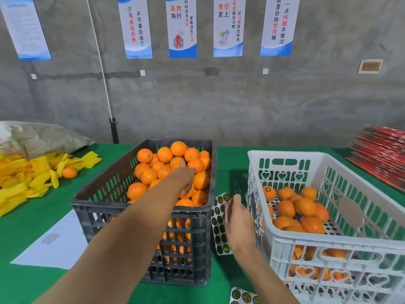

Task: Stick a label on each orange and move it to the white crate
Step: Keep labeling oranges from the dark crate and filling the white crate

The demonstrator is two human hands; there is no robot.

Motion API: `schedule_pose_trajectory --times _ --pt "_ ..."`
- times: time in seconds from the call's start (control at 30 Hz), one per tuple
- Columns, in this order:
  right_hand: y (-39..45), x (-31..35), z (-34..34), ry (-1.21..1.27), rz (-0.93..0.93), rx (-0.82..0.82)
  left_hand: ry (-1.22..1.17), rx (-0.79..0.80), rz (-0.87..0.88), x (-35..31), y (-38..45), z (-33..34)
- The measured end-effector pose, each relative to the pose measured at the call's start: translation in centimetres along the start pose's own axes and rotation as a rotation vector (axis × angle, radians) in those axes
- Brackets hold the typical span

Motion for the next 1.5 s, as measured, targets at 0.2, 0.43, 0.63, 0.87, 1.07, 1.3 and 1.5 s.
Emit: schedule_pose_trajectory --times 0.2,0.43,0.63,0.87,1.07,1.3,1.5 --pt "-0.2 0.6 -0.8 0.014 -0.002 -0.039 -0.229 -0.04 0.054 0.7 -1.3 0.4" --pt "-1.2 1.7 -3.3 0.045 -0.009 -0.065 -0.369 -0.301 0.056 2.0 -4.7 -3.0" --pt "-4.6 3.0 -5.9 -0.009 -0.026 -0.066 -0.73 -0.638 0.128 1.8 -12.2 -5.1" --pt "-7.8 2.9 -10.1 -0.162 -0.016 -0.073 -0.953 -0.791 0.247 -2.0 -21.4 -5.4" --pt "-11.1 -0.7 -10.8 -0.199 0.069 0.045 -1.171 -0.904 0.304 -5.3 -27.1 -3.4" --pt "-16.5 -8.3 -6.9 -0.173 0.223 0.238 -1.27 -0.668 0.32 -9.9 -28.5 5.0" --pt "-18.6 -10.0 -4.9 -0.313 -0.078 0.197 -1.494 -0.451 0.224 -12.3 -26.4 11.6"
Point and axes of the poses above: each hand's wrist, its own y-axis towards the middle knuckle, its own z-axis out of the palm, x = y × z, the point moved 7 cm from there along y, towards the middle knuckle, and after that the axes turned 5 degrees about z, right-handed, at the moved point
